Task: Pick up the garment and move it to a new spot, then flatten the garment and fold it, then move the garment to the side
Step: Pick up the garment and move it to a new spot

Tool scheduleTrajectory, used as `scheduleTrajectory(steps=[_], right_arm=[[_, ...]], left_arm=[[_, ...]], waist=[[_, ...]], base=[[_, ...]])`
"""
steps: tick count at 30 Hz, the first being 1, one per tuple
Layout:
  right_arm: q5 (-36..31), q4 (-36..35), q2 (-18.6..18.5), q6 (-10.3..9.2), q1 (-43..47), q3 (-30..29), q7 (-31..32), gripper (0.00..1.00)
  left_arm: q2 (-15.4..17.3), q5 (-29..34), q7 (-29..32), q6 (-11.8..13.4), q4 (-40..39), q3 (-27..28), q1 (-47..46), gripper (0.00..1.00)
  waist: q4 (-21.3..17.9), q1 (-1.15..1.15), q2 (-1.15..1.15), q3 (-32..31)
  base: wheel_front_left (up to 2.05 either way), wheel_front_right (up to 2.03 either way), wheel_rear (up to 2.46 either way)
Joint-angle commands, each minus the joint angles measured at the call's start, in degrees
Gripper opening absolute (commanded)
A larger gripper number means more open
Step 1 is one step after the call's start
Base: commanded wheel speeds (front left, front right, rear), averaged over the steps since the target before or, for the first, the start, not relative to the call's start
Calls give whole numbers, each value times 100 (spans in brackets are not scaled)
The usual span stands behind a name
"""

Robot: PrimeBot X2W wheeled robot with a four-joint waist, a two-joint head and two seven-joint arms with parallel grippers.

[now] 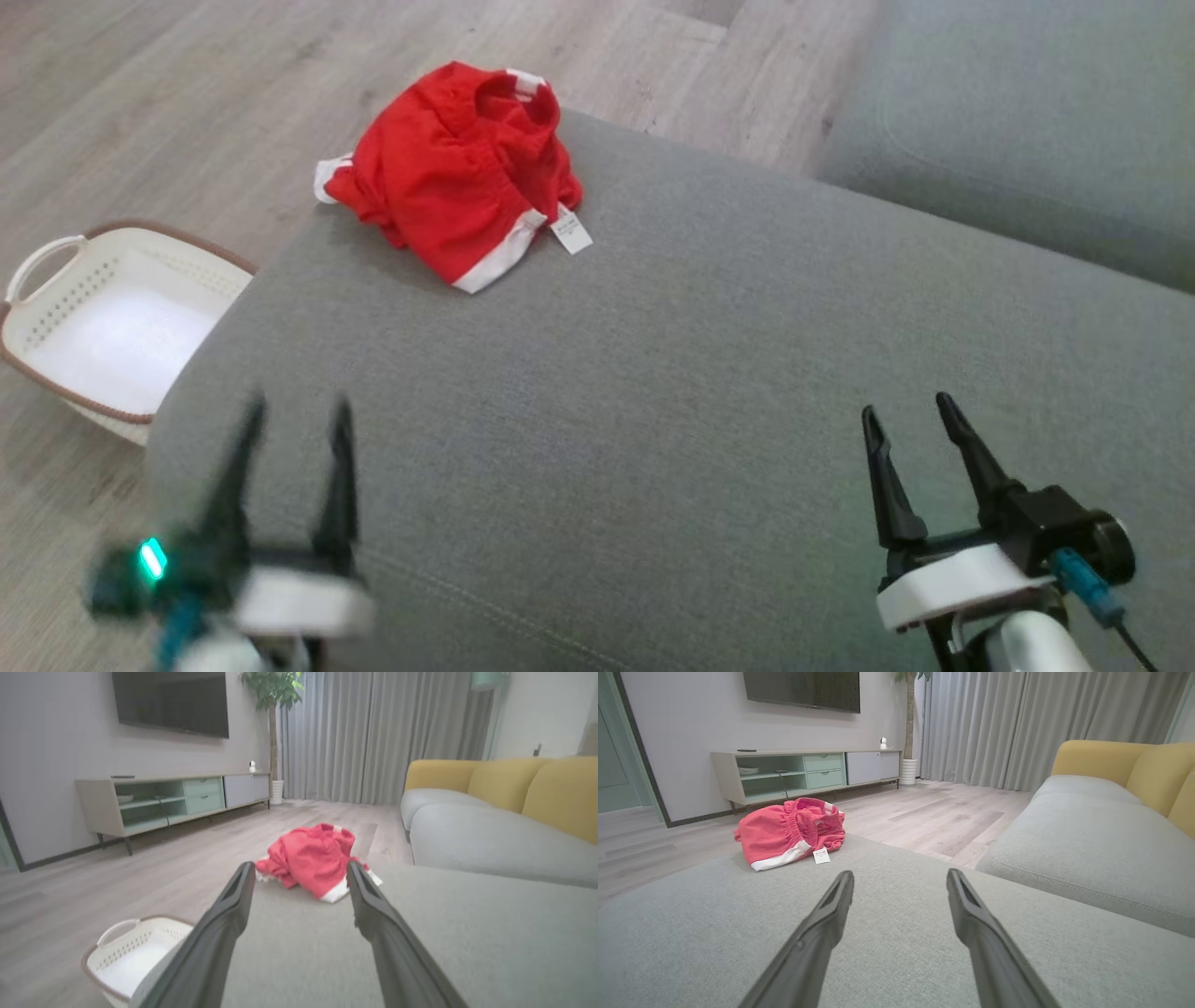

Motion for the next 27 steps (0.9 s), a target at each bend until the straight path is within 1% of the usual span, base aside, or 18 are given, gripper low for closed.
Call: scheduleTrajectory(steps=[1,4,6,9,12,16,19,22,27], right_arm=[[-63,-236,-53,43,-149,64,-63,100],[-214,-424,-53,43,-262,-11,-19,100],[-346,-608,-53,43,-398,-1,79,100],[-563,-903,-53,43,-635,34,259,100],[-760,-1184,-53,43,-871,117,452,100],[-965,-1503,-53,43,-1132,222,672,100],[-1060,-1743,-53,43,-1251,227,778,100],[-1131,-1958,-54,43,-1289,180,860,100],[-1216,-2231,-102,43,-1239,80,982,100]], left_arm=[[225,-27,79,-58,-362,316,-714,100],[618,-53,420,-215,-676,539,-1476,100],[889,-125,663,-304,-752,755,-2065,100],[1434,-9,982,-501,-605,924,-2978,100],[1784,-13,1201,-698,-210,999,-3837,100],[1947,-153,1452,-835,546,1007,-4736,100],[1960,-327,1608,-873,1262,1059,-5167,100],[1968,-322,1813,-894,1936,956,-5380,100],[1850,-357,2077,-936,2858,758,-5526,100]], waist=[[-112,0,0,114],[-286,0,0,367],[-459,0,0,621],[-742,0,0,1028],[-1043,0,0,1450],[-1425,0,0,1976],[-1685,0,0,2329],[-1894,0,0,2633],[-2084,0,0,3034]], base=[[0,0,0],[0,0,0],[0,0,0],[0,0,0],[0,0,0],[0,0,0],[0,0,0],[0,0,0],[0,0,0]])
